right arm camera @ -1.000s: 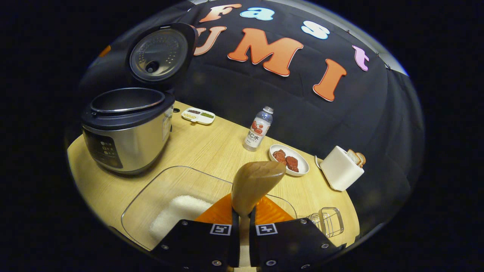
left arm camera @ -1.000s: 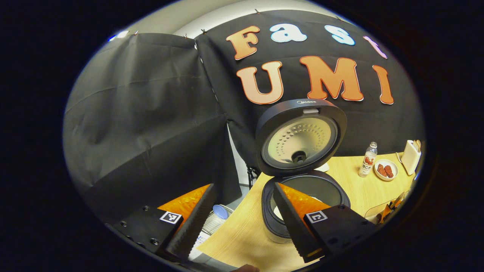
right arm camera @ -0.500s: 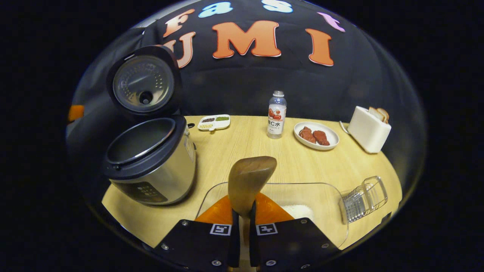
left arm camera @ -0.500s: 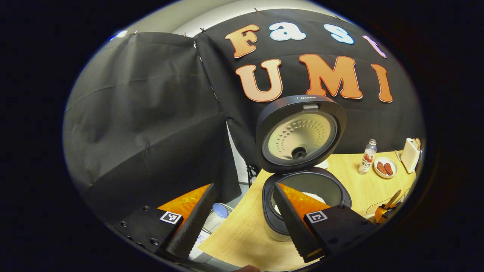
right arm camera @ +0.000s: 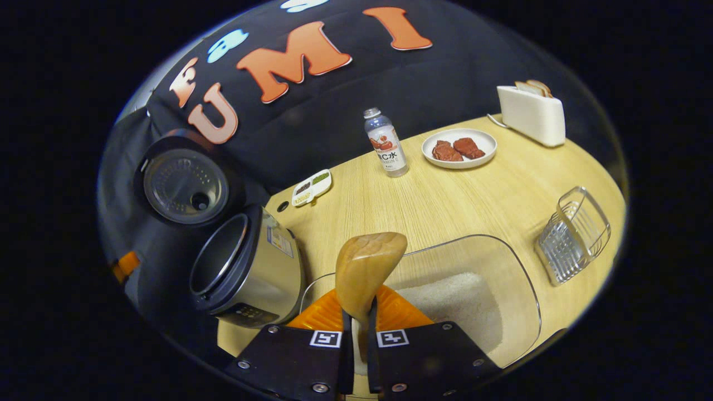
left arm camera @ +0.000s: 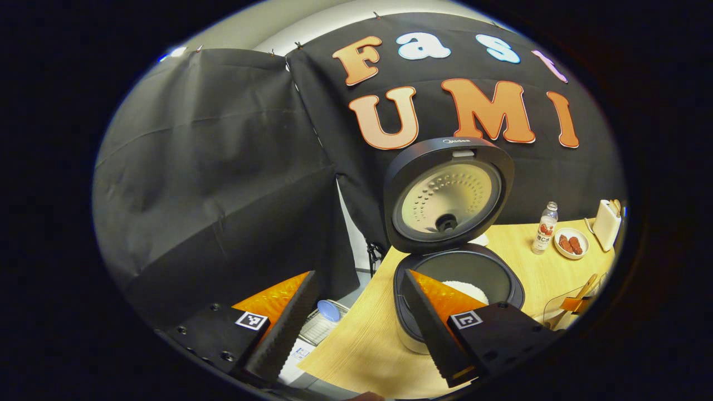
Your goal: Close the left gripper, press the button to open the rice cooker; take a wooden spoon from the chopstick holder with the right hand, scoop a spoonful of rice and pour it into the rice cooker, then put the wooden spoon back into the chopstick holder.
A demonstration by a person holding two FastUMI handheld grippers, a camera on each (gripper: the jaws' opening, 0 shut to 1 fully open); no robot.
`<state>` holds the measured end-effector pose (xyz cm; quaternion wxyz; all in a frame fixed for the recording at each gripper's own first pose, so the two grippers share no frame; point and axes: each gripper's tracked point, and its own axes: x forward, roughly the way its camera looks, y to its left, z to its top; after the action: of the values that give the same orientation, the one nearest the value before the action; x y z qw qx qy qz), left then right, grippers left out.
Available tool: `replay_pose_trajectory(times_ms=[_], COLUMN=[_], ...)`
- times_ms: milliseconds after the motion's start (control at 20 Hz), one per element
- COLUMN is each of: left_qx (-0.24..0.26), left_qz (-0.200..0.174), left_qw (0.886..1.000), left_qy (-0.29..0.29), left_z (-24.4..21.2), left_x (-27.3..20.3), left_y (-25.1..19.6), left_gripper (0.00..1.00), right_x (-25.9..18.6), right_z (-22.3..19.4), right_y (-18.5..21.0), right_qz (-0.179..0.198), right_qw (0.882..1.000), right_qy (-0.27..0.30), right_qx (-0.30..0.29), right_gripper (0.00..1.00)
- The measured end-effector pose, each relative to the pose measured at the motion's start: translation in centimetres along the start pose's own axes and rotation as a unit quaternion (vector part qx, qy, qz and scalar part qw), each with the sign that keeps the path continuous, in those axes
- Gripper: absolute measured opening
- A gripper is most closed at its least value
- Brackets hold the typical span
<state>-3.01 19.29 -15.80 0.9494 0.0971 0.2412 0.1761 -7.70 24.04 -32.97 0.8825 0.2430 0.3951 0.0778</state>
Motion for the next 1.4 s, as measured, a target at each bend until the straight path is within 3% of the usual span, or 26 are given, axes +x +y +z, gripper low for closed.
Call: replay_pose_trajectory(times_ms=[350,850,1050,1250,1400], left_qx=[0.002,0.011,0.006,-0.015,-0.024], left_qz=[-0.006,-0.016,-0.030,-0.053,-0.050], left_qw=[1.000,1.000,0.999,0.998,0.998], left_qy=[0.003,-0.016,-0.022,-0.010,-0.016], left_z=[0.1,2.3,2.7,2.2,2.3], left_x=[0.0,-0.4,-0.5,-0.6,-1.3], left_y=[-0.8,-2.5,-4.2,-6.0,-6.0], left_gripper=[1.00,1.00,1.00,1.00,1.00], right_x=[0.1,-2.0,-3.6,-5.3,-6.3], right_z=[-0.4,2.7,5.8,8.6,10.5], right_y=[-0.5,-3.7,-5.0,-5.1,-4.6], right_qz=[0.057,0.116,0.144,0.182,0.211], right_qw=[0.987,0.961,0.936,0.897,0.873], right_qy=[0.028,0.026,0.006,-0.007,-0.013], right_qx=[0.149,0.248,0.321,0.403,0.440], right_gripper=[0.09,0.09,0.08,0.09,0.08])
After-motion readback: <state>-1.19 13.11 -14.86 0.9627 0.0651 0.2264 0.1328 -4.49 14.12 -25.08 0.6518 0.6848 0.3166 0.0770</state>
